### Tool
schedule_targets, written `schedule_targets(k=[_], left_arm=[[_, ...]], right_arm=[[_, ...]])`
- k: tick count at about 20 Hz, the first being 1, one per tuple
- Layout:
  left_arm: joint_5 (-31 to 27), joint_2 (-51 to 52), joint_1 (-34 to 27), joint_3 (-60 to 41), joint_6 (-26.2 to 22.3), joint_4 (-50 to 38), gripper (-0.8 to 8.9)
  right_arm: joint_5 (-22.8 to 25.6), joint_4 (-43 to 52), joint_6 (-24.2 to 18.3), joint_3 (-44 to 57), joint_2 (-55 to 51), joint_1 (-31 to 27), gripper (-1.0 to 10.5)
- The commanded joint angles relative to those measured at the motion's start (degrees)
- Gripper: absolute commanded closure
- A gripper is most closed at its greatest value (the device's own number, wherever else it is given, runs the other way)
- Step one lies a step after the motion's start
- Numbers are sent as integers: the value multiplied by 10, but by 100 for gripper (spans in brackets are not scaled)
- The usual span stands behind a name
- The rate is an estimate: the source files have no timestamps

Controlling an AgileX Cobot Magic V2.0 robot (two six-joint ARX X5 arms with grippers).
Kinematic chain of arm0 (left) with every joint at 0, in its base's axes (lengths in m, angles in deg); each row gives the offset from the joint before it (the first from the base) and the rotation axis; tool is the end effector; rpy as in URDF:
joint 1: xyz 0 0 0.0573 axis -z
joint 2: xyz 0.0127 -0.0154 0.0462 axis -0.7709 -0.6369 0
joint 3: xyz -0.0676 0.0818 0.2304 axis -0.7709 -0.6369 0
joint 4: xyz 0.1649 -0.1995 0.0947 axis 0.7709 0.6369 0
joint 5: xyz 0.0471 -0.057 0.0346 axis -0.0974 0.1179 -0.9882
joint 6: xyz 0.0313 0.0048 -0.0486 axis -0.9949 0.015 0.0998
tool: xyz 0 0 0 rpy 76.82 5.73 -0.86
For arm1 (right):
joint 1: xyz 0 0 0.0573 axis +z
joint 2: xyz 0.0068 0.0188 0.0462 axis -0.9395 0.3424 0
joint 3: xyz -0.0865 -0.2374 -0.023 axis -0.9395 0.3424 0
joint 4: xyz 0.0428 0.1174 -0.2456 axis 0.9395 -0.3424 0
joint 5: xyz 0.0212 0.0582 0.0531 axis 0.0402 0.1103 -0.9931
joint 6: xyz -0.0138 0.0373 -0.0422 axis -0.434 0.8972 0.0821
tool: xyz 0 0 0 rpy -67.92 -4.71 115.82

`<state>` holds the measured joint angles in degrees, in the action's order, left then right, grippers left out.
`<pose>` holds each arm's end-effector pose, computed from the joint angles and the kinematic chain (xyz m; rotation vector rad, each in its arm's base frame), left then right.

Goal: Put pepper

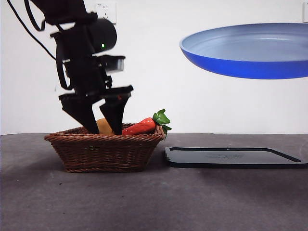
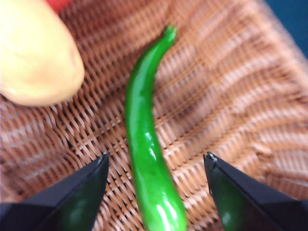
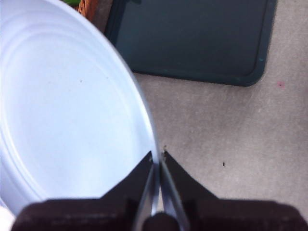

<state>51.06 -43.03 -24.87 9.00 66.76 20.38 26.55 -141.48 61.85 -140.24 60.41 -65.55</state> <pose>0.3728 -0.1796 0.1854 0.2809 1.0774 -0.4607 0.1960 0.0270 0.3082 0.1035 0.9523 0.3886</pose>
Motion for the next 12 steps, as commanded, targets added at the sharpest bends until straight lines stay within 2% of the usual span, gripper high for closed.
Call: schedule_targets(k=[1, 12], left_arm=[[-4, -23, 7, 12, 2, -11, 465], [-18, -58, 11, 12, 2, -26, 469]], right_arm=[[-3, 6, 7, -13, 3, 0, 944], [-3, 6, 3, -13, 3, 0, 944]])
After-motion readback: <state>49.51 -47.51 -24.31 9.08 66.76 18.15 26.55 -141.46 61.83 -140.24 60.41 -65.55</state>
